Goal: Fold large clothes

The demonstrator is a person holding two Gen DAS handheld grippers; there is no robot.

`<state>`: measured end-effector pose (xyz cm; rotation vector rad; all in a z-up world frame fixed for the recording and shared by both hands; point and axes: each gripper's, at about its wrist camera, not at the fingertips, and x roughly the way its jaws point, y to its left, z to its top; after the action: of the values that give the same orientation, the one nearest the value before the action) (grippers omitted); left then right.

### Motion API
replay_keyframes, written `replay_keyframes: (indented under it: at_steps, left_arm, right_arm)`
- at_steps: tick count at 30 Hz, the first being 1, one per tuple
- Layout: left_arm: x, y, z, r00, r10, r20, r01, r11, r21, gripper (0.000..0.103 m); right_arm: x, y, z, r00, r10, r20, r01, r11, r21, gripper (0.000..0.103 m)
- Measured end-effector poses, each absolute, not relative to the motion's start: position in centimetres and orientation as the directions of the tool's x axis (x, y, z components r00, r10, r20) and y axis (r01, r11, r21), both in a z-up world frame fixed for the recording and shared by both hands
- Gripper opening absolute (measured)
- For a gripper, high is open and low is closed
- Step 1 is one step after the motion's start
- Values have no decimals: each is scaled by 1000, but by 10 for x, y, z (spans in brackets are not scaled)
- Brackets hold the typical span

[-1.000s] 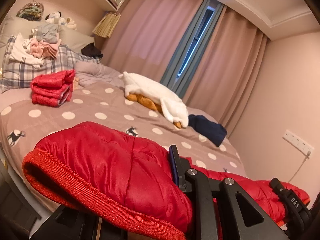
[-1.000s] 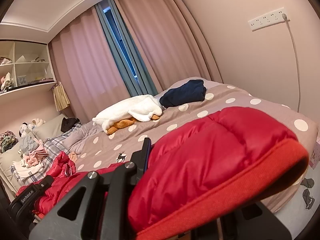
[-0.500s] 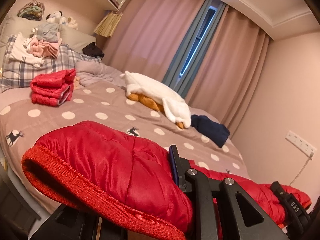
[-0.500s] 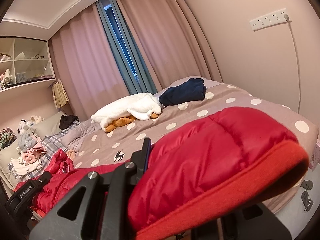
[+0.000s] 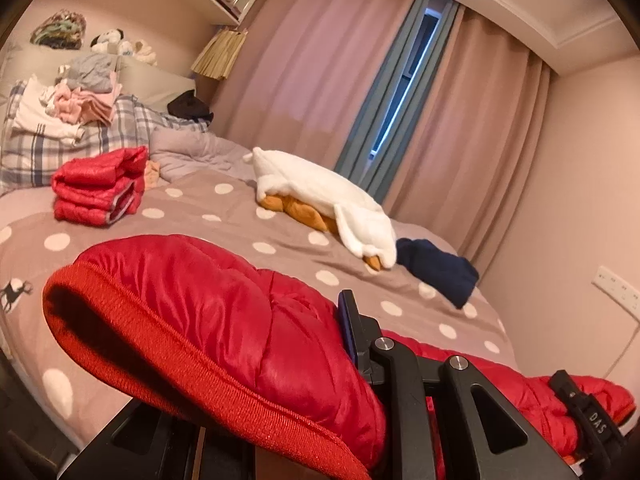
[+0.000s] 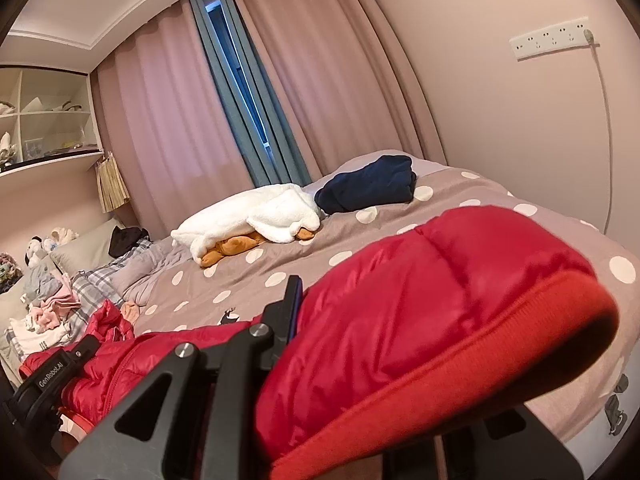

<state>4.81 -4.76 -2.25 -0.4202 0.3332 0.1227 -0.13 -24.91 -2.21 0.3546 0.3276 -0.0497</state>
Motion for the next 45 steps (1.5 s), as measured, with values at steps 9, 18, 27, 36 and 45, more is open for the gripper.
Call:
replay_keyframes:
  at_steps: [9,18,27,36,45]
  left_arm:
    - [95,-55,-23,925,70,-374,-208,917,-340,20]
    - [130,-56,-31,915,77,-397,-219,919,-327,20]
    - [171,-40,-45,874,21,-485,-225,903,-366,20]
    - [186,-39,-80,846,-15,-532,-232,889,-394,20]
    - [187,-43,-81,862,-1,-507,-215,905,-367,20]
  right_arm:
    - [50,-255,-25,926,3,-377,132,934,332,20]
    - [87,-252,-20,900,-21,-435,154,949,275,20]
    - [133,-245,-24,870,-33,-492,158,964,215,20]
    - [156,-253,-63,832,15,-554,148,957,249,21]
    - [161,-257,-75,827,22,-561,166,945,282,21]
